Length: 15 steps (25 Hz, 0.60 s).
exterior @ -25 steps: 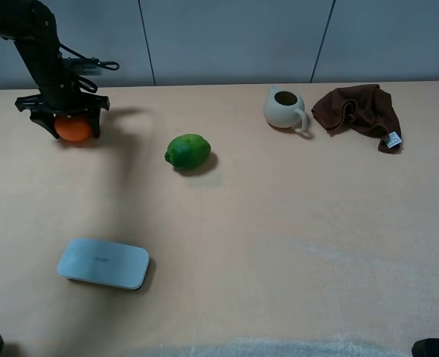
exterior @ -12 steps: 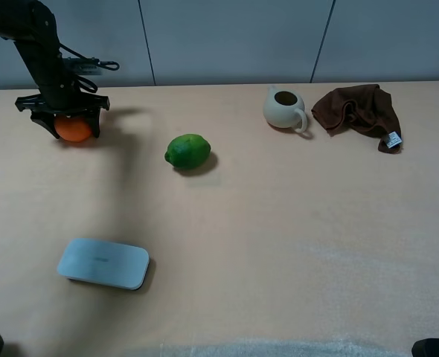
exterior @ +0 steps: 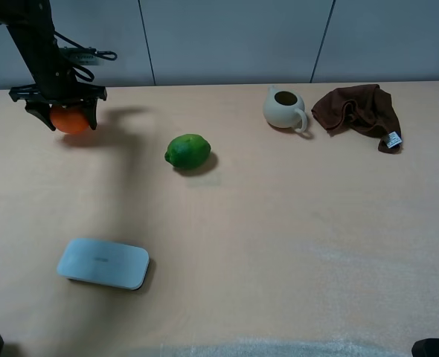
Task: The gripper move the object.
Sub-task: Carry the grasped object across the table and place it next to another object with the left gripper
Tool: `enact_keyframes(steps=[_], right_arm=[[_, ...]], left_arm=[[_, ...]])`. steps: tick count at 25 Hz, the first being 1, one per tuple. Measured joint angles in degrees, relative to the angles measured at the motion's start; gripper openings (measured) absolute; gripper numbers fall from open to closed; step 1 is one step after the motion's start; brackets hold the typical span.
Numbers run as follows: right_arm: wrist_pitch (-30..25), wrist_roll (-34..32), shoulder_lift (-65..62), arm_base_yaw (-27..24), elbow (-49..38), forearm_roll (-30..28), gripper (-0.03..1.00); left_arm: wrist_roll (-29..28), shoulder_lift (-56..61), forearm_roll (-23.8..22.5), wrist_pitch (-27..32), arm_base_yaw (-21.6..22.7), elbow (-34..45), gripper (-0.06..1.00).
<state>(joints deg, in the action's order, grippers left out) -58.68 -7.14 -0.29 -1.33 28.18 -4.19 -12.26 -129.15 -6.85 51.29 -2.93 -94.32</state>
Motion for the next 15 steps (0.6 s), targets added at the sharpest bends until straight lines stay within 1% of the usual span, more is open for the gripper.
enact_keyframes(steps=[4,9,15], right_arm=[[0.0,0.0,0.0,0.0,0.0,0.0,0.69],[0.0,0.0,0.0,0.0,0.0,0.0,0.69],[0.0,0.0,0.0,0.0,0.0,0.02,0.69]], left_arm=[[0.3,0.11,0.78,4.78,0.0,-3.36,0.74],[0.9,0.11,2.57,8.51,-0.19,-7.38,0.74],[1.05,0.11,2.52,11.91,-2.53,-10.92,0.74]])
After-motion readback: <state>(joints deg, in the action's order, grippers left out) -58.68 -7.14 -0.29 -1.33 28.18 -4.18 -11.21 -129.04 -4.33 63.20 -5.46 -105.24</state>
